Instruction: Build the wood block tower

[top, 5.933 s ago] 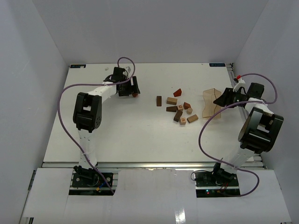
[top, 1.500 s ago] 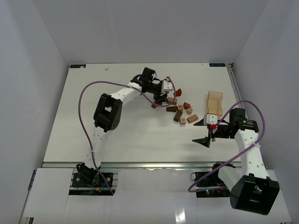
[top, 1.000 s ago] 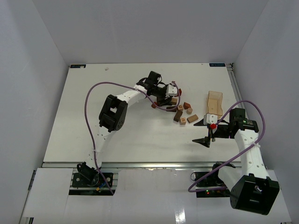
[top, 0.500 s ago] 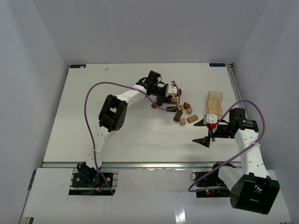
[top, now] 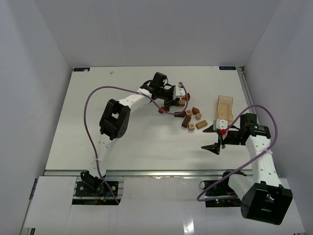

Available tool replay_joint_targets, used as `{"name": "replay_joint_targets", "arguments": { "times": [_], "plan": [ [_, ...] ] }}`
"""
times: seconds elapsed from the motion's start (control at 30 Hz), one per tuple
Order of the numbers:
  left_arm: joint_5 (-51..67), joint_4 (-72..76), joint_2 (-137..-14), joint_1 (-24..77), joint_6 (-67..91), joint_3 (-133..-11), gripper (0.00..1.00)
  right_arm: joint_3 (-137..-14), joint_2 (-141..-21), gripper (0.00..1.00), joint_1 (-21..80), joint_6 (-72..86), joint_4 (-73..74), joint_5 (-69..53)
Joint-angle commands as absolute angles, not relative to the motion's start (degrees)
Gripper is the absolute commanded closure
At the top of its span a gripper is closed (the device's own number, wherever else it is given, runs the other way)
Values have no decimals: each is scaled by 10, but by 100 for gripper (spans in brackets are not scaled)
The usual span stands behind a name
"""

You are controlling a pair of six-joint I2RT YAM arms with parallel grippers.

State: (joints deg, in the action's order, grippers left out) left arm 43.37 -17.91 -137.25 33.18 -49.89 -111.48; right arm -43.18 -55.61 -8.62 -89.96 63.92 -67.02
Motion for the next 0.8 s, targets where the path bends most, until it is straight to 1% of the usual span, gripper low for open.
{"name": "replay_joint_targets", "arguments": {
  "times": [0.0,0.13,0.33,0.43,0.5,0.57,0.67,0.77],
  "plan": [
    [433,-135,-1250,321,-436,-1109,96,-446,-557,19,-91,-894,636,-683],
    [391,-131,-1186,310,-363,-1058,97,-446,-559,20,-94,-889,635,-686],
    [256,-139,-1057,301,-198,-921,100,-443,-555,21,-96,-865,624,-697],
    [236,-154,-994,283,-139,-833,100,-438,-549,21,-96,-834,599,-696],
    [256,-148,-934,269,-168,-773,100,-435,-542,21,-96,-826,590,-695],
    [257,-122,-874,263,-204,-677,100,-434,-539,21,-96,-818,583,-696],
    [319,-134,-846,240,-302,-611,100,-432,-537,21,-98,-814,579,-697],
    [354,-148,-847,213,-377,-570,100,-432,-541,21,-98,-812,577,-694]
  ]
}}
